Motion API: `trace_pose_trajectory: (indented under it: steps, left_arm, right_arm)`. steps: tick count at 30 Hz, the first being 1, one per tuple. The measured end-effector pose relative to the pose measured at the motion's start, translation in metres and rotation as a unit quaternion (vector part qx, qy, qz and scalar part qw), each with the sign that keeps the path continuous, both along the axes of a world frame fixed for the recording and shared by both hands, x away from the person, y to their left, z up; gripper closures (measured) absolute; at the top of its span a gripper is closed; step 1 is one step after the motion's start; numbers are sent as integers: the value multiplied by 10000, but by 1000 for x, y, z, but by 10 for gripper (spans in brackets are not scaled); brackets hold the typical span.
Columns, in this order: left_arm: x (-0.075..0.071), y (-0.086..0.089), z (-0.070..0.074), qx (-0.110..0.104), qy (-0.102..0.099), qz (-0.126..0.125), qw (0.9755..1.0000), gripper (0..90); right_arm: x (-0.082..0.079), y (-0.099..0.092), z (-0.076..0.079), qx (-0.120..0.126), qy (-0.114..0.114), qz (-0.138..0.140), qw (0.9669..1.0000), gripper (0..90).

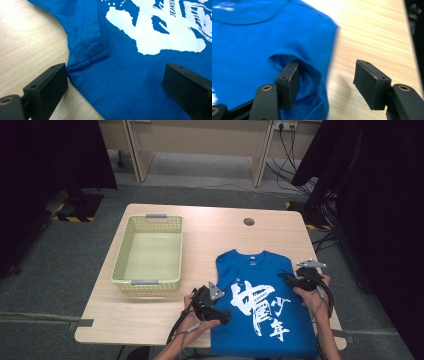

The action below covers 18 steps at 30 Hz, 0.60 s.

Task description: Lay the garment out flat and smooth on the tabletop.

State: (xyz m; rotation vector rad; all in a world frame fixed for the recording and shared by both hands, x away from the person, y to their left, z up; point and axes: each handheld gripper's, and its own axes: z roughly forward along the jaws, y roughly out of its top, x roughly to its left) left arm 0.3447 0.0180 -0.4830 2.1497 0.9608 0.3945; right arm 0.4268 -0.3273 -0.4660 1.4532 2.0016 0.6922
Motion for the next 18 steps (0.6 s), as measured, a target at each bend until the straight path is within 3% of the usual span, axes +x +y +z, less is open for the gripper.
trace_pose_trajectory:
  steps: [2,4,9,18]
  left_arm:
    - [0,0,0,-1,-2,3,10000,50]
    - [0,0,0,-1,-2,2,10000,50]
    - [0,0,0,0,-1,2,10000,50]
    - [0,0,0,7,-2,1,10000,50]
  right_arm:
    - [-1,-11,0,201,-16,-174,9996,381]
    - [-2,-22,0,141,-36,-354,9993,375]
    - [-6,-44,2,425,-64,-678,9968,354]
    - [-21,-63,5,622,13,-778,9950,316]
